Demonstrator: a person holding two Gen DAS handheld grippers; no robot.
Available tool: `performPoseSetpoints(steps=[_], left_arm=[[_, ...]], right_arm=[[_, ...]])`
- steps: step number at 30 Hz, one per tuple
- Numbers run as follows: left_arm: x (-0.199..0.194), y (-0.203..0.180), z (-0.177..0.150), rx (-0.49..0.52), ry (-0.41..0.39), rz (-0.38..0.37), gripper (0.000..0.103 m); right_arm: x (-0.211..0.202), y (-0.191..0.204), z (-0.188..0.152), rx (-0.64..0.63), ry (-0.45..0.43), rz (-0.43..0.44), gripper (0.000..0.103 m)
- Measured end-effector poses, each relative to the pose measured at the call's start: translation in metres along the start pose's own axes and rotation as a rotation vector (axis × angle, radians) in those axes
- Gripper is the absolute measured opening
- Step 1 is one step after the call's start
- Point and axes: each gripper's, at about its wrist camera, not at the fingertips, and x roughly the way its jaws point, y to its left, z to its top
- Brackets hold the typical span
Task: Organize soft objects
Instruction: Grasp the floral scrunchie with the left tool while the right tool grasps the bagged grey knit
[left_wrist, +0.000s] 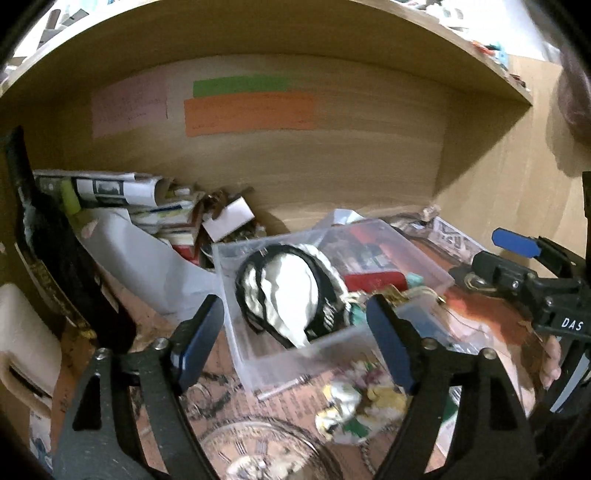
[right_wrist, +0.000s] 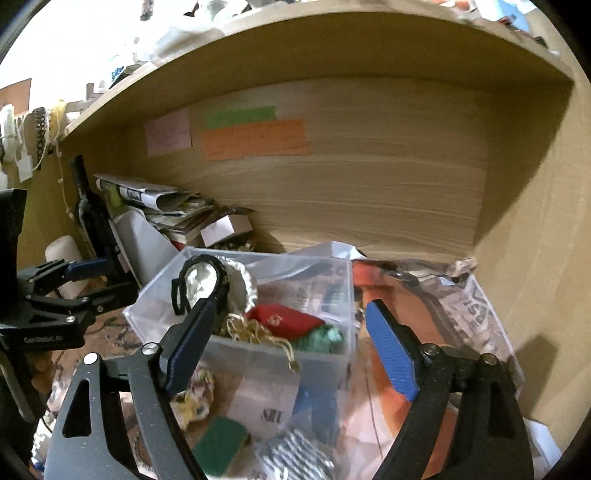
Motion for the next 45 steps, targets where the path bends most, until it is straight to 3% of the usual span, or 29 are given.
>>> performPoseSetpoints(steps=[6,17,24,28,30,32,40,45], left_arm=[[0.003,-0.012,-0.022,-0.006,0.060,-0.047,0.081],[0.049,-0.034,-0.064,-0.031,0.269,-0.146,0.081],[0.079,-0.039,-0.077,-0.050,0.369,-0.157,0.081],[0.082,-0.041,-0.080,-0.046,0.355,-0.148,0.081],[0.083,-0.044,-0.081,-0.035,0.343,-0.140,0.078],[0.083,-0.048,-0.083,-0.007,0.335,-0.138,0.066],[0.080,-0.056,-0.080,0.018,0.321,-0.178,0.033],[0.065,-0.047,-0.074,0.010,0.283,-0.178,0.028]], right_arm=[[-0.012,-0.008,-0.022,0.022,0.034,-0.020,0.083],[-0.001,-0.020,-0.075,0.081,0.190,-0.015,0.083],[0.013,-0.023,-0.095,0.095,0.275,0.003,0.082],[0.013,-0.021,-0.100,0.075,0.275,0.000,0.074],[0.015,-0.021,-0.100,0.071,0.281,0.014,0.052],[0.019,-0.021,-0.102,0.080,0.308,0.049,0.044],[0.013,-0.020,-0.099,0.090,0.277,0.045,0.033],[0.003,-0.019,-0.084,0.083,0.222,0.033,0.033]])
